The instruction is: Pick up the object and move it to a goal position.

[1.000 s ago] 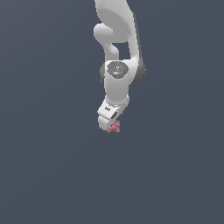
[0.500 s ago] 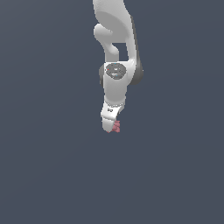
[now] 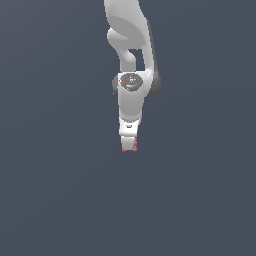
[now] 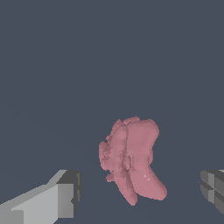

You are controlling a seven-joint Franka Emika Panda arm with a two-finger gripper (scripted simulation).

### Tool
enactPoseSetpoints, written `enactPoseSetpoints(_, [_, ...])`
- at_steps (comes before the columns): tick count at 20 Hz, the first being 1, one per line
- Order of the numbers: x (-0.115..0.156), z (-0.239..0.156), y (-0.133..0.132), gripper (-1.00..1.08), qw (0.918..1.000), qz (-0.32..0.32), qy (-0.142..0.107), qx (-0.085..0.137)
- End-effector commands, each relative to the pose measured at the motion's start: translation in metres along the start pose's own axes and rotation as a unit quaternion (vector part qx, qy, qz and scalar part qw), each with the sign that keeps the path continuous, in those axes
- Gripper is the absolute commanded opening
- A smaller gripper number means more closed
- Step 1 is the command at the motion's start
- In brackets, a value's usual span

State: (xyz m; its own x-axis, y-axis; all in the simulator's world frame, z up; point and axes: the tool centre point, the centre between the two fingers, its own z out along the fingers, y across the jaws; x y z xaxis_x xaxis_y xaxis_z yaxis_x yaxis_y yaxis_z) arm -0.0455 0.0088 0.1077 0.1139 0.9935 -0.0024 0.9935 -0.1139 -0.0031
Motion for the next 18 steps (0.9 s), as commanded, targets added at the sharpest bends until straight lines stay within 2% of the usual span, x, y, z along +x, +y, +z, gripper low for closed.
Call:
enactPoseSetpoints(1, [0.000, 0.002, -0.001, 1.00, 0.9997, -0.023, 0.000, -0.001])
enactPoseSetpoints(9, [-0.001, 0.004, -0.004, 1.00, 0.9981, -0.062, 0.001, -0.002])
enactPoseSetpoints(18, [-0.002, 0.013, -0.004, 1.00, 0.9980, -0.063, 0.001, -0.001])
